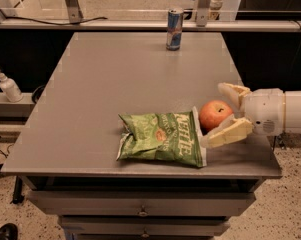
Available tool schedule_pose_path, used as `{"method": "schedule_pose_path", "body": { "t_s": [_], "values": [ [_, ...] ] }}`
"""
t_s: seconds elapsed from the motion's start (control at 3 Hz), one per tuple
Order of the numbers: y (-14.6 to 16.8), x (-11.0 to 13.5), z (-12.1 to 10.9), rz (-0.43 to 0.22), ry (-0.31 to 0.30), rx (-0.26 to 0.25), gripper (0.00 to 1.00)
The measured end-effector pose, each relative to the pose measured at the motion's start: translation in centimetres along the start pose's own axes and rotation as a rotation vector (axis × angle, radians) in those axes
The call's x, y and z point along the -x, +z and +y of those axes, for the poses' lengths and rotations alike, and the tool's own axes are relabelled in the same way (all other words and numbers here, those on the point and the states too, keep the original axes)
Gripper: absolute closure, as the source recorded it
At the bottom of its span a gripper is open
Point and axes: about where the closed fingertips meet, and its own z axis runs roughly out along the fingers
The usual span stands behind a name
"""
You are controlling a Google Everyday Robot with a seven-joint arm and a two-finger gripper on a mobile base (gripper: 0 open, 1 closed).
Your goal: Move apple near green jalapeno chip bag
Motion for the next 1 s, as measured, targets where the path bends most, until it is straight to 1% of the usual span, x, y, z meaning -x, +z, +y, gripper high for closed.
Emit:
{"method": "schedule_pose_path", "body": {
  "t_s": [0.33,0.67,1.0],
  "values": [
    [-2.8,3.7,1.2,0.003,-0.047,-0.003,0.0],
    [-8.1,10.7,2.9,0.035,-0.163,-0.014,0.0],
    [-8.0,10.6,3.0,0.036,-0.161,-0.013,0.0]
  ]
}}
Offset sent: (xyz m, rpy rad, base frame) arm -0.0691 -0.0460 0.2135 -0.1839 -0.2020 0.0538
